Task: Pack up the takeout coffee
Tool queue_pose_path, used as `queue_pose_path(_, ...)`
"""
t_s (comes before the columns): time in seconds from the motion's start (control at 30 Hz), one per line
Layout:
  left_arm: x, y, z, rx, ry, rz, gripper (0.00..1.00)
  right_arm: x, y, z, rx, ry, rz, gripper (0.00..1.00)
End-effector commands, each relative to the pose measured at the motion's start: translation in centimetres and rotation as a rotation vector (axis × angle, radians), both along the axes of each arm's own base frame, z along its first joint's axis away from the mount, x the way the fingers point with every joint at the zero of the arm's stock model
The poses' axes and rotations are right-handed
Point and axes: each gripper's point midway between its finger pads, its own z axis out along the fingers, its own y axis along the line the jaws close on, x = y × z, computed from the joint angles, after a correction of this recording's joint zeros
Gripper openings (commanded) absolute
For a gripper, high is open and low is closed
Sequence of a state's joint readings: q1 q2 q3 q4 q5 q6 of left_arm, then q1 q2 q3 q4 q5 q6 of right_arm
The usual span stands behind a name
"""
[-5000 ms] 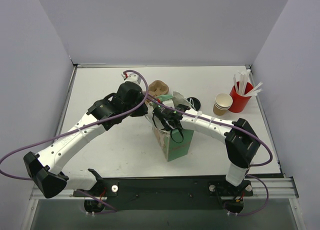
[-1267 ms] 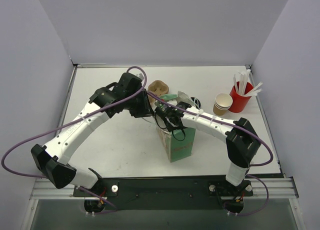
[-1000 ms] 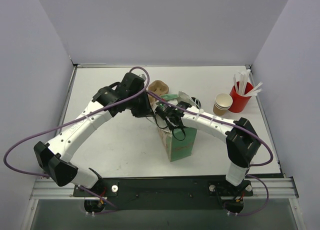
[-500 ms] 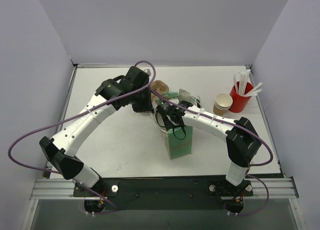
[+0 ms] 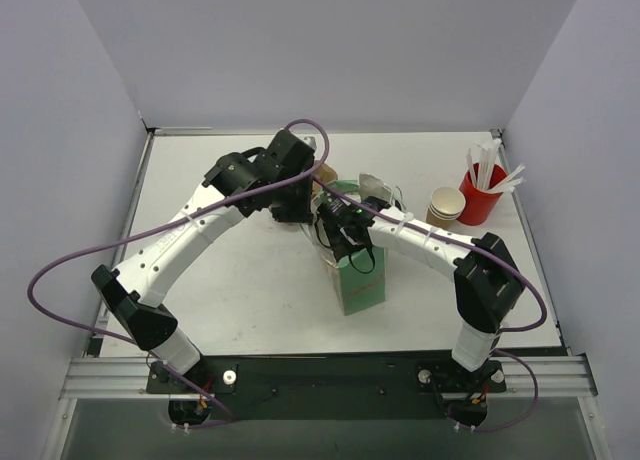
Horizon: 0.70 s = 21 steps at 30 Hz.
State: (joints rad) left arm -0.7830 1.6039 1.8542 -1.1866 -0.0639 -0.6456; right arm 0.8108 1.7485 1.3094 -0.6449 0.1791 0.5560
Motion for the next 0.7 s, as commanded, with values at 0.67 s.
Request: queue_pose_path(0.67, 0.1, 0.3, 2.0, 0.057, -0.077, -0.018, 0.0, -0.2, 0.3, 2.1, 0.057, 0.021, 0.017, 1.0)
